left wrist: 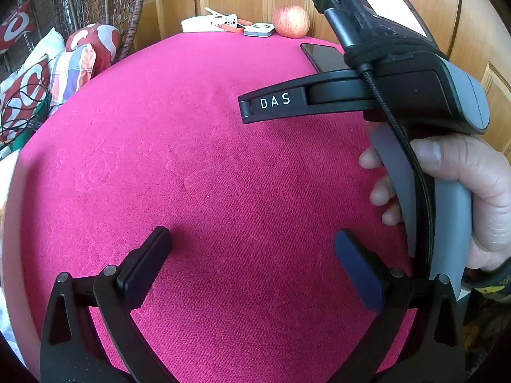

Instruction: Organize rigid objects

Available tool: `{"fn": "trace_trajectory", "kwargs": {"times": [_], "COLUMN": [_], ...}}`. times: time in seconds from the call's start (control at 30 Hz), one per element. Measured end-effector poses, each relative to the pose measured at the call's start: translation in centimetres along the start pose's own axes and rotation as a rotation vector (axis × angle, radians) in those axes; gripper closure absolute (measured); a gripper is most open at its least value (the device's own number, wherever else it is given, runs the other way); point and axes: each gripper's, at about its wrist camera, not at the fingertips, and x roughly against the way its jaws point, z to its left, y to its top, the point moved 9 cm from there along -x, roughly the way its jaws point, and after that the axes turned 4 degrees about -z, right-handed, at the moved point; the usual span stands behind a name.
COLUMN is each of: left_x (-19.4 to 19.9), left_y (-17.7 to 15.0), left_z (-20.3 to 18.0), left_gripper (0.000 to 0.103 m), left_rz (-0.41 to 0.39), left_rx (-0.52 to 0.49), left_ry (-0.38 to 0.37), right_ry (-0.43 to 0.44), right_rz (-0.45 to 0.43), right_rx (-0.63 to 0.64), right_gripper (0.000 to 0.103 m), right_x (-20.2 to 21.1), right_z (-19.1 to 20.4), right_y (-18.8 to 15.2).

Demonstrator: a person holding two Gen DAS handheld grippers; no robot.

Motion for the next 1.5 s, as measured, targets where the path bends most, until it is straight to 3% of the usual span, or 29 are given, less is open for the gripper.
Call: {"fn": "trace_trajectory", "kwargs": {"times": [1.5], "left_x": [-0.02], "left_y": [0.13], "left_z": [0.13], "left_gripper": [0.0], "left_rz": [0.0], "left_rx": [0.0], "left_ry": [-0.002], "right_ry": [-0.002], "right_rz": [-0.007], "right_rx": [0.001], "right_gripper": [0.0], "right_x": [-0.13], "right_z": [0.11], "right_y": [-0.03]}}
